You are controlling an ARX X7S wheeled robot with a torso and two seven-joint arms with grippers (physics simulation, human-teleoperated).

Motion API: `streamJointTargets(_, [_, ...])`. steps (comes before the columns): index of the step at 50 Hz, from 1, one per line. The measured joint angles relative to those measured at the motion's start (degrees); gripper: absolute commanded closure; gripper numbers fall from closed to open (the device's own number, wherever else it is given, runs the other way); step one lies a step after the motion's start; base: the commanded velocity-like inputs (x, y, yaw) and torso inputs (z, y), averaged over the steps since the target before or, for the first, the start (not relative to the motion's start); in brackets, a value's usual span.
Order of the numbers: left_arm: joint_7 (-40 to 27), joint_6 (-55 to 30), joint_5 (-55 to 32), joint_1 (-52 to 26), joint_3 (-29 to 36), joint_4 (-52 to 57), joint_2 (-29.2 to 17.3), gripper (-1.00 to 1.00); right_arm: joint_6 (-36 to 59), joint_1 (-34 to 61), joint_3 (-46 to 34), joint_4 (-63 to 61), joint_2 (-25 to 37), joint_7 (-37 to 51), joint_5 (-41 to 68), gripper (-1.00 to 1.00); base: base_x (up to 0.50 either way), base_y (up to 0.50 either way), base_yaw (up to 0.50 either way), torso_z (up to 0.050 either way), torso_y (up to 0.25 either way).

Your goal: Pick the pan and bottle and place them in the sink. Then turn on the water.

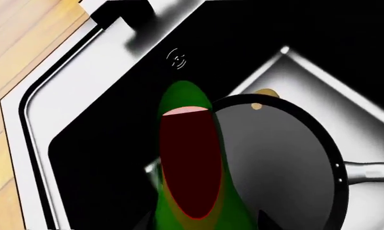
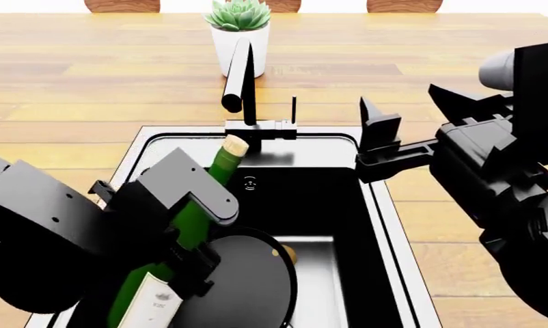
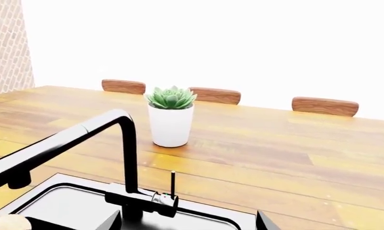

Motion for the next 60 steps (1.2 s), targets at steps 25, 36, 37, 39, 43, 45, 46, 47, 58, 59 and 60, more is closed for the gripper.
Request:
streamJointTargets(25, [4.07,2.18,6.83,5.84,2.10,-3.00,4.26,1.00,-0.95,-1.65,-0.02,0.30,0.20,-1.18,-1.47,-1.00,0.00,0.00,0.00,0.000,0.000])
streamJointTargets(36, [5.92,3.25,9.80,8.65,3.20,-4.34,5.87,1.00,-1.40,-2.43,0.10,0.22,0.44,-1.46,-1.89,-1.00,0.00,0.00,0.00,0.000,0.001])
streamJointTargets(37, [6.04,3.31,9.99,8.86,3.31,-4.45,6.01,1.00,-1.44,-2.50,0.11,0.21,0.46,-1.49,-1.92,-1.00,0.00,0.00,0.00,0.000,0.000])
streamJointTargets(39, [6.24,3.41,10.32,9.24,3.51,-4.65,6.27,1.00,-1.52,-2.62,0.14,0.18,0.51,-1.54,-1.98,-1.00,0.00,0.00,0.00,0.000,0.000])
streamJointTargets(43, [6.72,3.60,11.01,9.95,3.91,-5.14,6.76,1.00,-1.67,-2.83,0.19,0.15,0.60,-1.65,-2.11,-1.00,0.00,0.00,0.00,0.000,0.000])
streamJointTargets(45, [6.97,3.69,11.35,10.27,4.09,-5.41,6.99,1.00,-1.74,-2.93,0.21,0.16,0.64,-1.69,-2.16,-1.00,0.00,0.00,0.00,0.000,0.000])
streamJointTargets(46, [7.10,3.73,11.52,10.42,4.17,-5.53,7.10,1.00,-1.77,-2.97,0.22,0.15,0.66,-1.70,-2.17,-1.00,0.00,0.00,0.00,0.000,0.000])
streamJointTargets(47, [7.23,3.78,11.69,10.57,4.26,-5.67,7.21,1.00,-1.79,-2.99,0.22,0.15,0.68,-1.71,-2.18,-1.00,0.00,0.00,0.00,0.000,0.000])
streamJointTargets(58, [8.73,4.42,13.63,12.12,5.07,-7.22,8.47,1.00,-2.00,-3.15,0.11,0.38,0.71,-1.88,-2.42,-1.00,0.00,0.00,0.00,0.001,0.001])
streamJointTargets(59, [8.89,4.49,13.82,12.27,5.15,-7.38,8.59,1.00,-2.01,-3.15,0.09,0.38,0.71,-1.87,-2.41,-1.00,0.00,0.00,0.00,0.000,0.000])
streamJointTargets(60, [9.05,4.56,14.03,12.39,5.21,-7.54,8.72,1.00,-2.02,-3.13,0.09,0.36,0.71,-1.83,-2.40,-1.00,0.00,0.00,0.00,0.000,0.000])
